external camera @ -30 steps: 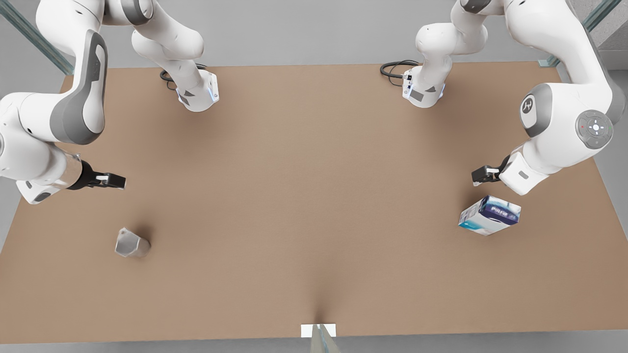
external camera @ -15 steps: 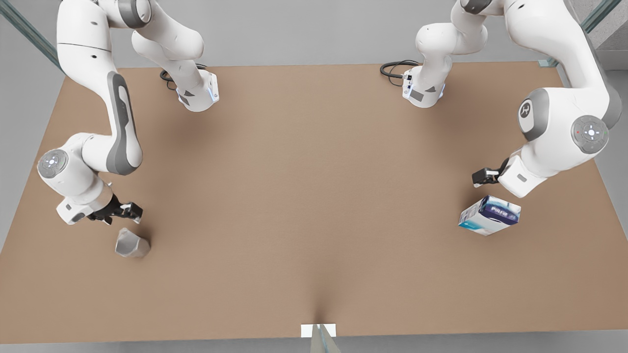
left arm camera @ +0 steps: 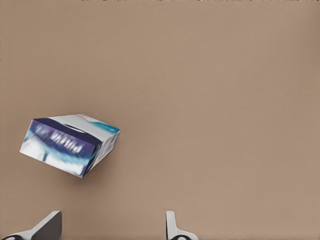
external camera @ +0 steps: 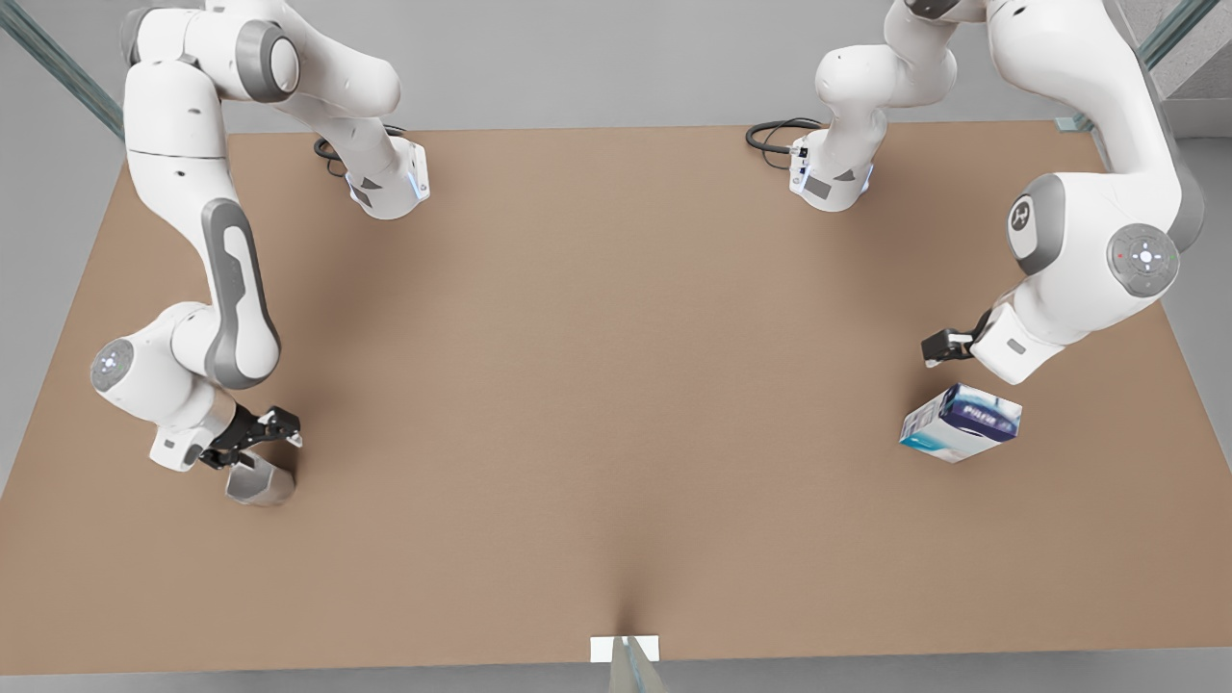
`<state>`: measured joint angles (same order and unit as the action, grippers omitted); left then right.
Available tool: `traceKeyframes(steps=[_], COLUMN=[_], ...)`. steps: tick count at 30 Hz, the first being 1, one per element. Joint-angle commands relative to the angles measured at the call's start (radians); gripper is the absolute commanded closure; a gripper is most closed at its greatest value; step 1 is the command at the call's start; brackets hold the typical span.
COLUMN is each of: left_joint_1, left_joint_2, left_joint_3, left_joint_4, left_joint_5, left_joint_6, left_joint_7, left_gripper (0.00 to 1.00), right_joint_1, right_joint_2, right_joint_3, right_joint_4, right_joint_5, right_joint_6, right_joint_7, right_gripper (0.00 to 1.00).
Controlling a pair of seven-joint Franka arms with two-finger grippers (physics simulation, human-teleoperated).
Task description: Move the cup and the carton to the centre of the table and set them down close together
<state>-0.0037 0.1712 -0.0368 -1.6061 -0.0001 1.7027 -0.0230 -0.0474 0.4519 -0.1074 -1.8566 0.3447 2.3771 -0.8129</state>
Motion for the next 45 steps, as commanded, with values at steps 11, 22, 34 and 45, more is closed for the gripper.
traceKeyframes(steps=[11, 22, 34, 45], left_joint_1=[-0.001, -0.001, 0.001, -0.001], left_joint_2=[0.014, 0.028, 0.045, 0.037], left_joint_3=[-0.002, -0.002, -0.002, -0.002], left_joint_4=[-0.006, -0.006, -0.005, 0.003], left_joint_5=[-0.012, -0.012, -0.011, -0.009], left_joint_6=[0.018, 0.021, 0.023, 0.020], left_joint_7=[0.000, -0.002, -0.002, -0.003], left_gripper=[0.00, 0.00, 0.00, 0.00], right_joint_1=[0.043, 0.041, 0.057, 0.070], right_joint_2=[0.131, 0.159, 0.199, 0.225], right_joint_3=[0.002, -0.034, -0.032, -0.032], right_joint_4=[0.169, 0.182, 0.158, 0.163], right_joint_5=[-0.217, -0.213, -0.214, -0.211], right_joint_6=[-0.101, -0.090, -0.076, 0.004], right_joint_7=[0.448, 0.419, 0.410, 0.396], right_gripper=[0.00, 0.00, 0.00, 0.58])
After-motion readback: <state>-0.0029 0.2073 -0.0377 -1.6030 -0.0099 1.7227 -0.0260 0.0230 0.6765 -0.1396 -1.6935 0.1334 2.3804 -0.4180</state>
